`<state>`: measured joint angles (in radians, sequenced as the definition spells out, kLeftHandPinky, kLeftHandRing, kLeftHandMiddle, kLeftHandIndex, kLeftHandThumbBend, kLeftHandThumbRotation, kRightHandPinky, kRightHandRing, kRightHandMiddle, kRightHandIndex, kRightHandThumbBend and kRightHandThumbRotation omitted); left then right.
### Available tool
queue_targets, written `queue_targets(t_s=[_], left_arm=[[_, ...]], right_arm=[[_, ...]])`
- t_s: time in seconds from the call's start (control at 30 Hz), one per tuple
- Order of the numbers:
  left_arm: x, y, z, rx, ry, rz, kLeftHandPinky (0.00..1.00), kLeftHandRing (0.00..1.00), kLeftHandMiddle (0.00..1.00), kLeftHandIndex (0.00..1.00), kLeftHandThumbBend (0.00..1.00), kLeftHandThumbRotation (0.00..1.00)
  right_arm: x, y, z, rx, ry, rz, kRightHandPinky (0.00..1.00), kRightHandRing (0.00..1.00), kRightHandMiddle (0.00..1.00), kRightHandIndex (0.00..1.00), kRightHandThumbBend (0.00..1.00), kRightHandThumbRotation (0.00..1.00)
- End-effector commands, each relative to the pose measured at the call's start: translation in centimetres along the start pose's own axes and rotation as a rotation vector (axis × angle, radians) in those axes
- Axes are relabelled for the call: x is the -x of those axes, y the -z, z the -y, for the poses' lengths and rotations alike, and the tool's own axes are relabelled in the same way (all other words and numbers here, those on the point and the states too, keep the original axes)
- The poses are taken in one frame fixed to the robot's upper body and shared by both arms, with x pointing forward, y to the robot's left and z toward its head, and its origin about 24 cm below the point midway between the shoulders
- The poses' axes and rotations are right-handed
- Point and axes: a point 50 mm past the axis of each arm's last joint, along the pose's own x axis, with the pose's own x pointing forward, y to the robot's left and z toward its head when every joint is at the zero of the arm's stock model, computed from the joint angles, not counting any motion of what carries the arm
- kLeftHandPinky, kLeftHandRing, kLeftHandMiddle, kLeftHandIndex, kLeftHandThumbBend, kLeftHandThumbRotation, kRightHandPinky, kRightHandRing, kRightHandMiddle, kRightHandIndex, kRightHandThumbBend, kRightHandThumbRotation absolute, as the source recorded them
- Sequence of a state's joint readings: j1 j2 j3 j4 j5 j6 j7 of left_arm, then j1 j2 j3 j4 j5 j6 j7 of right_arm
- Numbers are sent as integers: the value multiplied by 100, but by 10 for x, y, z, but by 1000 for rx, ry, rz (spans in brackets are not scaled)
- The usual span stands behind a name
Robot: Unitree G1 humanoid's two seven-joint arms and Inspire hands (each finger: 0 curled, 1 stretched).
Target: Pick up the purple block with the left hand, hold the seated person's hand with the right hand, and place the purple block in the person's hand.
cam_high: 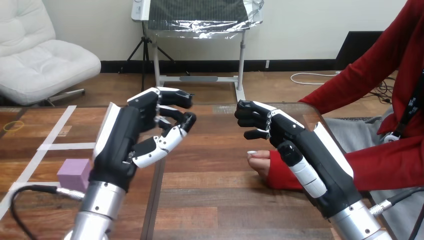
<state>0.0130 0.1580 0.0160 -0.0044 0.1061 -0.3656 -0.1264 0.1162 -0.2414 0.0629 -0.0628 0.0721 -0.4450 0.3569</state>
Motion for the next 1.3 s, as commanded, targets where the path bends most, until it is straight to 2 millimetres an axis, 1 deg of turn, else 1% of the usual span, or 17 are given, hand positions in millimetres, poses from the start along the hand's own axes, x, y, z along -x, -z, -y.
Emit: queue_targets(t_s=[0.0,0.1,0.2,0.27,0.43,0.73,1.07,1.27], left_arm=[[-19,-10,-19,-110,-43,79,46,64,69,65,55,31],[-22,-7,-26,-144,-58,74,49,66,71,66,57,31],[-24,-5,-32,-181,-68,56,54,70,74,69,59,33],[-25,-4,-35,-203,-72,45,58,73,76,71,60,34],[-30,0,-48,-330,-74,25,67,79,80,77,58,39],[-39,9,-67,-530,-100,-23,76,84,84,81,61,41],[-51,18,-85,-722,-102,-53,78,83,84,81,66,46],[-57,23,-95,-820,-81,-90,79,83,84,83,68,46]], right_arm=[[-8,-13,6,28,0,68,77,83,84,84,90,100],[-8,-13,6,29,-1,67,77,83,84,84,90,100],[-8,-13,6,31,-2,65,77,83,84,84,90,100],[-8,-13,6,32,-3,64,77,83,84,84,90,100],[-8,-12,7,31,-3,62,77,83,84,84,91,100],[-8,-11,6,30,-4,62,77,83,84,84,90,100],[-8,-12,6,29,-6,60,77,82,84,84,91,100],[-8,-11,6,29,-7,62,77,82,83,84,91,100]])
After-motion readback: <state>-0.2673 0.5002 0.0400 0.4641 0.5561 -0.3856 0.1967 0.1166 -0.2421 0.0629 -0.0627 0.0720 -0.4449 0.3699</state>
